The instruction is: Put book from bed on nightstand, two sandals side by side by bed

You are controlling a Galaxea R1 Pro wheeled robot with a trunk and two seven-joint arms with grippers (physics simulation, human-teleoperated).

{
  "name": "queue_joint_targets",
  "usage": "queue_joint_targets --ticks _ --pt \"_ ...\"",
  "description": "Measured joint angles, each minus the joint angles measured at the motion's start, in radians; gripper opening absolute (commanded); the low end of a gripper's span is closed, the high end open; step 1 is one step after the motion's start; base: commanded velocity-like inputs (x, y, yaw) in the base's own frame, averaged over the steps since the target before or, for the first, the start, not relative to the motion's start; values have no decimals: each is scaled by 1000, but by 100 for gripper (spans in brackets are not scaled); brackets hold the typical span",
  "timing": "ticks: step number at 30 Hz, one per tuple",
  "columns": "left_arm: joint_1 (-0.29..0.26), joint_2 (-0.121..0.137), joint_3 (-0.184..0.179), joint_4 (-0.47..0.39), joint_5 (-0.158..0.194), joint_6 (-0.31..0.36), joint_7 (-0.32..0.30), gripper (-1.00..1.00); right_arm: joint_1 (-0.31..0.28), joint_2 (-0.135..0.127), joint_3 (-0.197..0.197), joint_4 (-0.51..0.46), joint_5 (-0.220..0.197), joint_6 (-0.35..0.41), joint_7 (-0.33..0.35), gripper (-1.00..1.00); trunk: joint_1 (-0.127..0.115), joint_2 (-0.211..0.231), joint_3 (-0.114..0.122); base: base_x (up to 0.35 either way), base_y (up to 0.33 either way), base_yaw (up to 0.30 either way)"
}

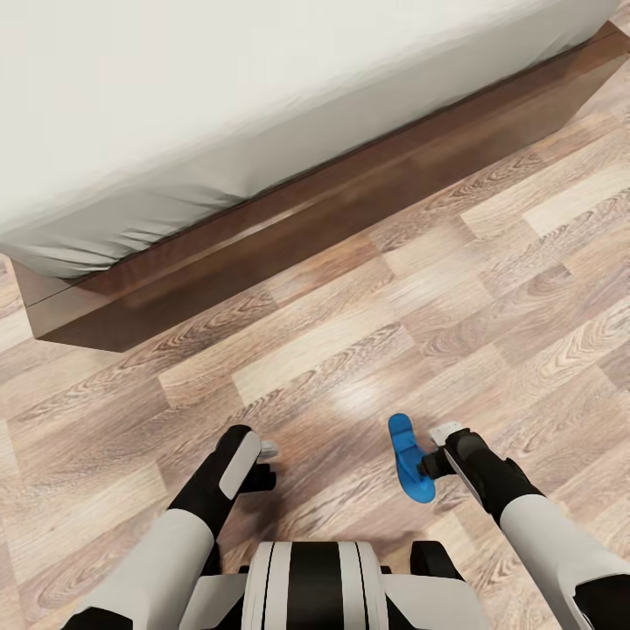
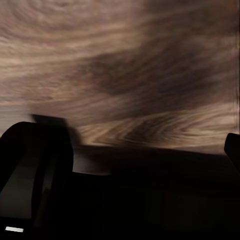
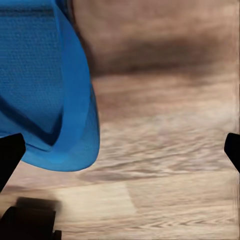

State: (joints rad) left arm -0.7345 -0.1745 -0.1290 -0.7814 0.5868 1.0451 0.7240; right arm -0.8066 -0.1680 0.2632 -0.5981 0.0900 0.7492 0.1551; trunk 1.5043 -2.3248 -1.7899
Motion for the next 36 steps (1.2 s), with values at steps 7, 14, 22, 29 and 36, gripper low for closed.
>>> queue_joint_targets --ticks 7,14,22,29,36 --pt "0 0 0 0 0 0 -2 100 0 -1 0 0 0 0 0 100 0 0 0 0 -65 0" --pt "0 0 0 0 1 0 -3 100 0 -2 1 0 0 0 0 100 0 0 0 0 -21 14" --pt "0 0 0 0 0 0 -3 100 0 0 2 0 0 0 0 100 0 0 -2 0 -7 124" --pt "0 0 0 0 0 0 -3 100 0 1 2 0 0 0 -1 100 0 0 -6 0 -2 209" --pt "0 0 0 0 1 0 -3 100 0 2 2 0 0 0 -1 100 0 0 -11 0 -1 180"
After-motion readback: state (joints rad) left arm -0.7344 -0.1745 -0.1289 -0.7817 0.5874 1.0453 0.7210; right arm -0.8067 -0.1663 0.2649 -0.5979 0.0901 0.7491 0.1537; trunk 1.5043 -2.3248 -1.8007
